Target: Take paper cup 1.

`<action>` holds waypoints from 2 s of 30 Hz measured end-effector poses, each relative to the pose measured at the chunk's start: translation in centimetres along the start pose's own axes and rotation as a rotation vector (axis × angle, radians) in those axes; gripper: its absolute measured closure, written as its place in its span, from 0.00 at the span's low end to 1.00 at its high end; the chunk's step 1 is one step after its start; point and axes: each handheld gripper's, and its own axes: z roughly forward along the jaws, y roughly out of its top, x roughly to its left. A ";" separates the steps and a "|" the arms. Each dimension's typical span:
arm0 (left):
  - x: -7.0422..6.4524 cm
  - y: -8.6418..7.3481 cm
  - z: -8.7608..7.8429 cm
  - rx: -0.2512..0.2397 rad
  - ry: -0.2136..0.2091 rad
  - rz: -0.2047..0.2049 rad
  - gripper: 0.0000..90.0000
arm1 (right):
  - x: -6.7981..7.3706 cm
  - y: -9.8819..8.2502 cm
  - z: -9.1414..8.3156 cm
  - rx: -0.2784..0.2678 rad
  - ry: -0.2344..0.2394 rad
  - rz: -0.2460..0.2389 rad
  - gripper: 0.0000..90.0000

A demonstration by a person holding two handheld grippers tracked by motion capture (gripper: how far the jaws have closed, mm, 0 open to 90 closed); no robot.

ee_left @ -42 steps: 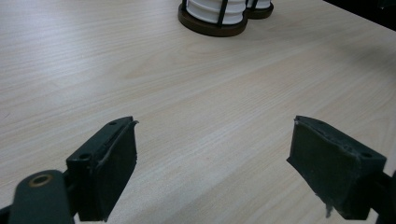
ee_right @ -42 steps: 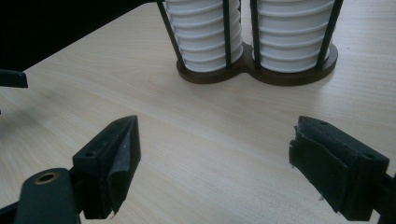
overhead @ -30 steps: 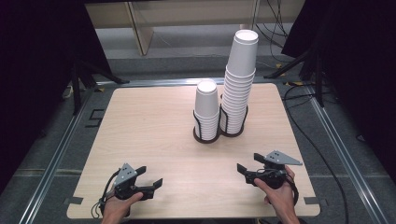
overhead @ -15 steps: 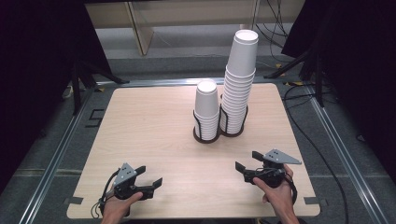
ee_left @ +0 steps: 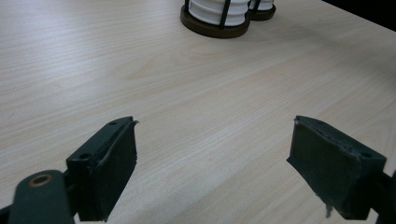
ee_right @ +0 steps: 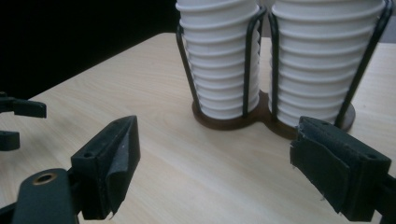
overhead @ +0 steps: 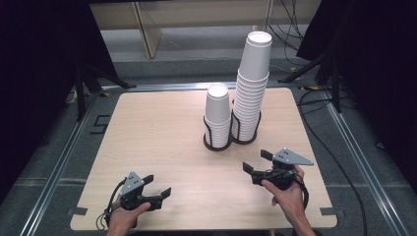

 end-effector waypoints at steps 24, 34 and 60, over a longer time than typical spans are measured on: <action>0.0 -0.1 0.0 -0.010 0.002 -0.010 0.16 | 1.0 5.8 3.7 -0.034 0.029 -0.033 0.17; 0.1 -0.1 0.0 0.001 0.001 0.005 0.16 | 1.2 8.1 5.1 -0.049 0.021 -0.045 0.17; 0.1 -0.1 0.1 -0.001 -0.003 0.005 0.16 | 1.0 11.1 8.5 -0.070 -0.023 -0.041 0.18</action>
